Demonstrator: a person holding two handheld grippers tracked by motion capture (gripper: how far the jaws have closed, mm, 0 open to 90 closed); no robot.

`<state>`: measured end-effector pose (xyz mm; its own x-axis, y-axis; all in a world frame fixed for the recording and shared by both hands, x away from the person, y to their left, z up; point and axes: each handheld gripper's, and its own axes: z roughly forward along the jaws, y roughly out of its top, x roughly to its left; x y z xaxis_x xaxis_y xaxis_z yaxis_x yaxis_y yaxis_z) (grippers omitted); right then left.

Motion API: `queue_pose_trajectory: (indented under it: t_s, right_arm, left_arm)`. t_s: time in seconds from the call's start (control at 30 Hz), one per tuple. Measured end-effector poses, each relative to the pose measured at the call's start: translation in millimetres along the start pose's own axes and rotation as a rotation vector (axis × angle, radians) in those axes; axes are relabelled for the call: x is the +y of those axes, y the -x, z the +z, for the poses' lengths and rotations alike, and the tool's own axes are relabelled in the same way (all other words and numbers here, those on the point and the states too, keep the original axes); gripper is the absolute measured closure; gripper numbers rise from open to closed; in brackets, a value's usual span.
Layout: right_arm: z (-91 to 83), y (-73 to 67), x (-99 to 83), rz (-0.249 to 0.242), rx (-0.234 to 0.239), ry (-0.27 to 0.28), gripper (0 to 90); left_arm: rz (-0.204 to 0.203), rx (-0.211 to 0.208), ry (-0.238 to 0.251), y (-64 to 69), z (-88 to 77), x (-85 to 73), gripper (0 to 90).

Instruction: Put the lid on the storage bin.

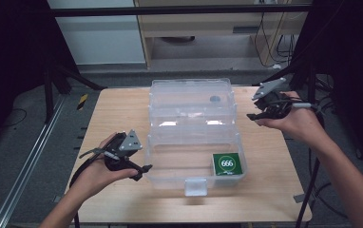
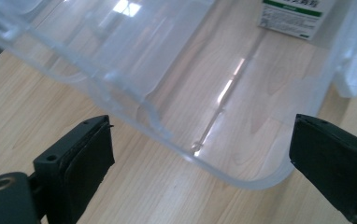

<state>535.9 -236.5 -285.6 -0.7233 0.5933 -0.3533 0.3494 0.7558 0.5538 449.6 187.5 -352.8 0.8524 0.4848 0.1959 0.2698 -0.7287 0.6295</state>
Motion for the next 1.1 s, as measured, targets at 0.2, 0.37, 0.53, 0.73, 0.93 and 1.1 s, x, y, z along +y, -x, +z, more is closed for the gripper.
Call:
queue_pose_trajectory:
  t_s: [0.2, 0.37, 0.53, 0.73, 0.93, 1.1]
  right_arm:
    - [5.6, -10.7, 34.7, -0.128, 0.034, 0.004, 58.6]
    - [24.3, -14.9, 54.3, -0.221, 0.059, -0.018, 62.4]
    - [38.7, -19.2, 65.3, -0.273, 0.1, -0.031, 66.1]
    - [53.8, -25.0, 78.3, -0.34, 0.158, -0.062, 69.8]
    - [64.1, -24.9, 81.0, -0.389, 0.186, -0.105, 73.5]
    - [69.0, -24.5, 80.9, -0.419, 0.201, -0.126, 75.8]
  left_arm:
    - [0.048, -0.045, 0.003, 11.3, 8.9, 9.4, 6.9]
    - [0.061, -0.078, -0.024, 14.7, 17.2, 14.6, 6.9]
    - [0.081, -0.112, -0.029, 19.9, 20.8, 18.9, 6.6]
    - [0.121, -0.148, -0.057, 27.8, 28.2, 23.5, 6.3]
    - [0.142, -0.163, -0.077, 32.6, 36.0, 24.9, 6.4]
    - [0.156, -0.164, -0.086, 34.0, 39.2, 23.5, 6.9]
